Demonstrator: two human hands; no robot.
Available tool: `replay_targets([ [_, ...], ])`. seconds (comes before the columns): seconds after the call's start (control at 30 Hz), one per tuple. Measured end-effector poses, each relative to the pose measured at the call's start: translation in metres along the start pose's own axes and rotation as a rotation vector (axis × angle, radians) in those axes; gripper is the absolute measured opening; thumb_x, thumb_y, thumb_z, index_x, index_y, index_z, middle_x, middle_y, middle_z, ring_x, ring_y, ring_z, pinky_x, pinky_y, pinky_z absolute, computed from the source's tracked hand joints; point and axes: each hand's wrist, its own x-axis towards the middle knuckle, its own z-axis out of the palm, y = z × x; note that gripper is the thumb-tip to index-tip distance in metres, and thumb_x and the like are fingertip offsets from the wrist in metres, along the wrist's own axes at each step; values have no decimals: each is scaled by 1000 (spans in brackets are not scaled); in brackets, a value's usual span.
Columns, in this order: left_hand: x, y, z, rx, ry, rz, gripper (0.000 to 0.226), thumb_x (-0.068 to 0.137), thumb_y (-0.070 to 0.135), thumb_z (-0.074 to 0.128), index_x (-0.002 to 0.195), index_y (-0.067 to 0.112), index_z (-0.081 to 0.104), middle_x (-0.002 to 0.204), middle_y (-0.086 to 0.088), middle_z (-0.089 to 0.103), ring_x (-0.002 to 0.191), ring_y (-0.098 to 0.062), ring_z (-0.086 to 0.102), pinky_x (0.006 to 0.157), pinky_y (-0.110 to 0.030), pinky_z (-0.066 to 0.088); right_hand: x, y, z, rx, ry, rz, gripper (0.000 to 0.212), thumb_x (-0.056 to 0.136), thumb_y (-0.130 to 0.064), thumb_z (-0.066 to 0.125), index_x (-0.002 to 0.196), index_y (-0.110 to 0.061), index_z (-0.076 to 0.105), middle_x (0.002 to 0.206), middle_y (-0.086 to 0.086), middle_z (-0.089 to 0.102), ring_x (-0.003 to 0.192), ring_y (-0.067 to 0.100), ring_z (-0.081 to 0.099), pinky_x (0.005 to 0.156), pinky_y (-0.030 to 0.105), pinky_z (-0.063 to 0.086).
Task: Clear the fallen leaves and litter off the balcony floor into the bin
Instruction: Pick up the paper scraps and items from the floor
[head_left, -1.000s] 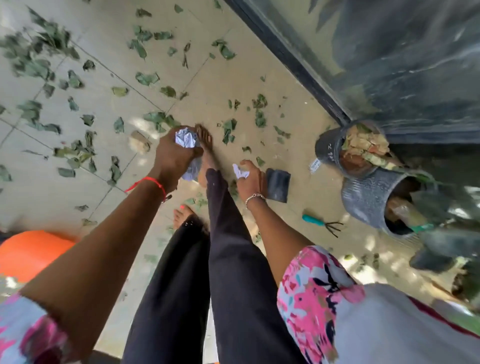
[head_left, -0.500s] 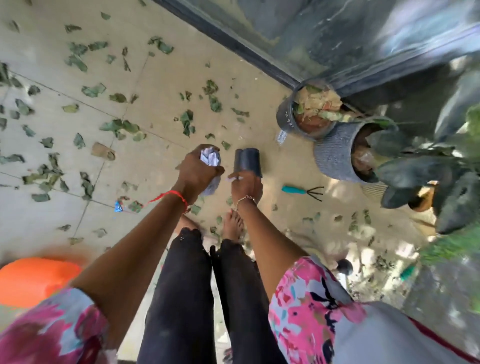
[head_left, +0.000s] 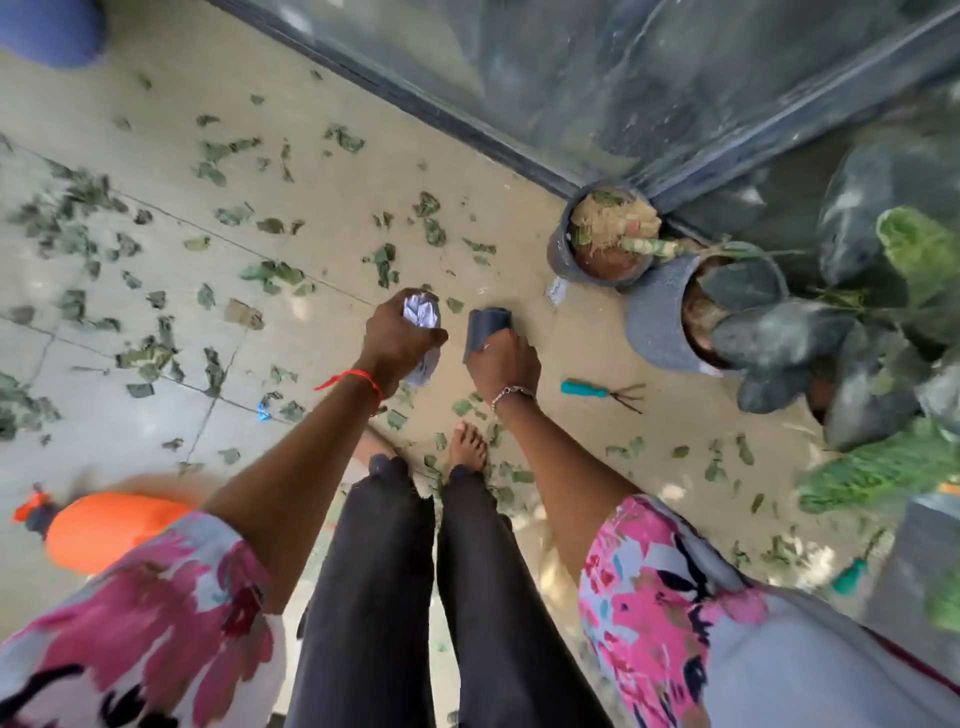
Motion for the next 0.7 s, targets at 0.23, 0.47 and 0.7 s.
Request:
replay_targets([
  [0.23,-76,61,-123,-19,257,100,42,71,-4,67,110,9,63,93,-3,58,89,-17,55,70,-21,40,-65,-111,-71,-340,-79,-531,31,80,-13,49,106,-4,64,113,19,62,108,37,55,87,36,44],
  [0.47,-167,82,-235,-155,506,192,36,56,15,63,92,20,58,86,-3,58,81,-14,50,63,-22,36,-148,-224,-123,-536,41,-944,26,77,-9,48,94,-5,67,100,18,66,97,37,60,78,35,46],
  [0.7,-207,52,-300,-427,677,119,35,58,11,64,93,9,63,84,-4,59,78,-14,51,72,-26,41,-212,-314,-105,-680,18,-1208,28,76,-20,47,88,-9,70,97,17,67,95,36,62,75,32,47],
])
